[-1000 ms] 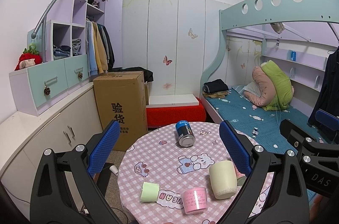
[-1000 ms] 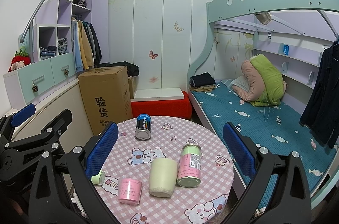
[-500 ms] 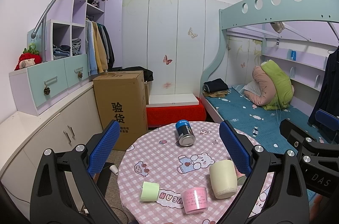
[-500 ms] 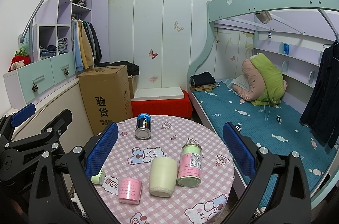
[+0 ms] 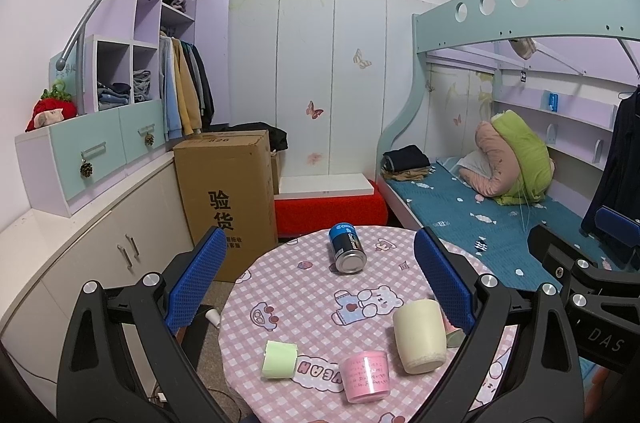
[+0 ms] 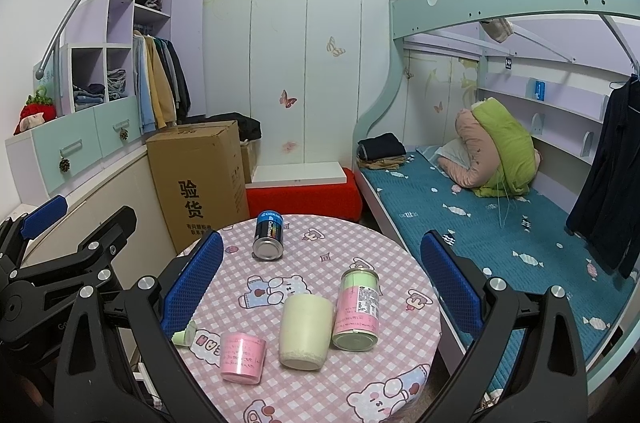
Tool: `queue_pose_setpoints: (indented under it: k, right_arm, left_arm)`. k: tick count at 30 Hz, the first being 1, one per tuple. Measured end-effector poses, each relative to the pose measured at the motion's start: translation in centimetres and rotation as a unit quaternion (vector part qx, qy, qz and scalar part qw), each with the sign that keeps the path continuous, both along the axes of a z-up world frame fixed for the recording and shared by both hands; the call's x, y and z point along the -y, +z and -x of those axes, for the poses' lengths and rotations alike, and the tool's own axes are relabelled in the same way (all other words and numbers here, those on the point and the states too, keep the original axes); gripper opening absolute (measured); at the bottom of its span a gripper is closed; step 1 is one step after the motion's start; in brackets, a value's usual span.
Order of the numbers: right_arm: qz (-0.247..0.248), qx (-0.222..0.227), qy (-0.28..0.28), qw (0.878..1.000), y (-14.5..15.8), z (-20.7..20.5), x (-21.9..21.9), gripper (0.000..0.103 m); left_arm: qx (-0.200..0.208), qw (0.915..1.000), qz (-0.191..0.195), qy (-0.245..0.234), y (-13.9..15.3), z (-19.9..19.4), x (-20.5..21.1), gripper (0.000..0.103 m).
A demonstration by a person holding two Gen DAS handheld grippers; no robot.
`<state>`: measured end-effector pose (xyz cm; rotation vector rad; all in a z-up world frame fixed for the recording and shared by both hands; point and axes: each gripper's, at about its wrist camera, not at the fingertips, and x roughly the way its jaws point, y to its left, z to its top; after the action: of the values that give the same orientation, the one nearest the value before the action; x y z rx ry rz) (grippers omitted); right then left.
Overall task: Flip cup upright
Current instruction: 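Move the left gripper to the pale green mug lying on its side and grasp it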
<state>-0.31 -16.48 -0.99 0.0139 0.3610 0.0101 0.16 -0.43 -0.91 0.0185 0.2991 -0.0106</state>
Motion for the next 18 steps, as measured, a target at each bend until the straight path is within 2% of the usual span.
queue_pose_setpoints:
  k: [8,18]
  right_arm:
    - [-0.004,-0.012,-0.003,1.0,-0.7,-0.6,0.5,0.095]
    - [-0.013,-0.057,-0.014,0.998,-3.6,-3.6,2.6,0.095]
  left_arm:
    - [-0.018,0.9998,-0.001,-0.005,-1.4,-1.0,0.7,0.095]
    - [-0.086,0.9959,-0.002,-0.025,-4.4,-5.2,2.8,0.095]
